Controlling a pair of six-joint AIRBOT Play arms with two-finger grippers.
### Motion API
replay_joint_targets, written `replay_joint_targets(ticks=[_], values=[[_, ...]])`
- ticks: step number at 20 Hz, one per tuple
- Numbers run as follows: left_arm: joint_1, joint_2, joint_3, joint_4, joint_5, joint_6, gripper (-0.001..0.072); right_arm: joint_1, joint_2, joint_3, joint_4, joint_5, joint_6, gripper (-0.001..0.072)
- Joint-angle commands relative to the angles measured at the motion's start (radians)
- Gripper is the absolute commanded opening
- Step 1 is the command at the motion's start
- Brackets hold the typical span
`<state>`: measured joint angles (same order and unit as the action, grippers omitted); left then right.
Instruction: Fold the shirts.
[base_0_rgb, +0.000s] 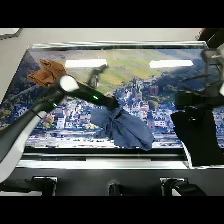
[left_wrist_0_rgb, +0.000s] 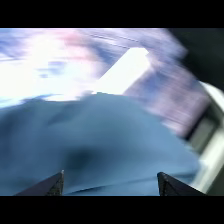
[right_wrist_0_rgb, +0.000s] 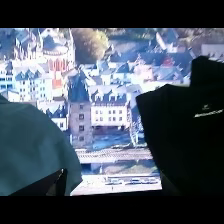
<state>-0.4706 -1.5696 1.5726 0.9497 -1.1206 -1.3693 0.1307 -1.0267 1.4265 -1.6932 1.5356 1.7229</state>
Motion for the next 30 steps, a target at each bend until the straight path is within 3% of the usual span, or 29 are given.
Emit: replay_joint_targets(ticks=[1,4,7,16,17,19,22,23,25,28,30], values=[[0.226,-0.013,-0.040,0.072,-0.072,-0.134,0.0716,0.000,-0.087,-0.071,0.130,-0.033,-0.017,0.0684],[0.304,-0.021,-0.176,0.071,-0.037,-0.166,0.0715,0.000,-0.161,-0.121,0.312,-0.050,-0.077,0.0684],[0.294,-0.040,-0.297,0.026,0.059,-0.164,0.0715,0.000,-0.192,-0.142,0.459,-0.040,-0.159,0.0698],[0.241,-0.141,-0.328,-0.103,0.129,-0.120,0.0689,0.000,-0.193,-0.296,0.523,-0.019,-0.222,0.0706],[0.238,-0.142,-0.328,-0.107,0.137,-0.120,0.0590,0.000,-0.193,-0.329,0.543,-0.021,-0.235,0.0707],[0.232,-0.150,-0.327,-0.111,0.143,-0.123,0.0538,0.000,-0.193,-0.380,0.556,-0.054,-0.253,0.0708],[0.226,-0.163,-0.328,-0.140,0.143,-0.123,0.0164,0.000,-0.195,-0.437,0.556,-0.151,-0.263,0.0708],[0.226,-0.164,-0.327,-0.143,0.143,-0.122,0.0086,0.000,-0.200,-0.450,0.554,-0.185,-0.267,0.0708],[0.226,-0.161,-0.327,-0.143,0.134,-0.114,0.0025,-0.003,-0.224,-0.457,0.509,-0.292,-0.257,0.0706],[0.226,-0.160,-0.327,-0.142,0.098,-0.092,0.0025,-0.080,-0.255,-0.457,0.515,-0.452,-0.128,0.0701],[0.226,-0.159,-0.327,-0.142,0.090,-0.085,0.0024,-0.167,-0.298,-0.457,0.573,-0.455,-0.127,0.0695]])
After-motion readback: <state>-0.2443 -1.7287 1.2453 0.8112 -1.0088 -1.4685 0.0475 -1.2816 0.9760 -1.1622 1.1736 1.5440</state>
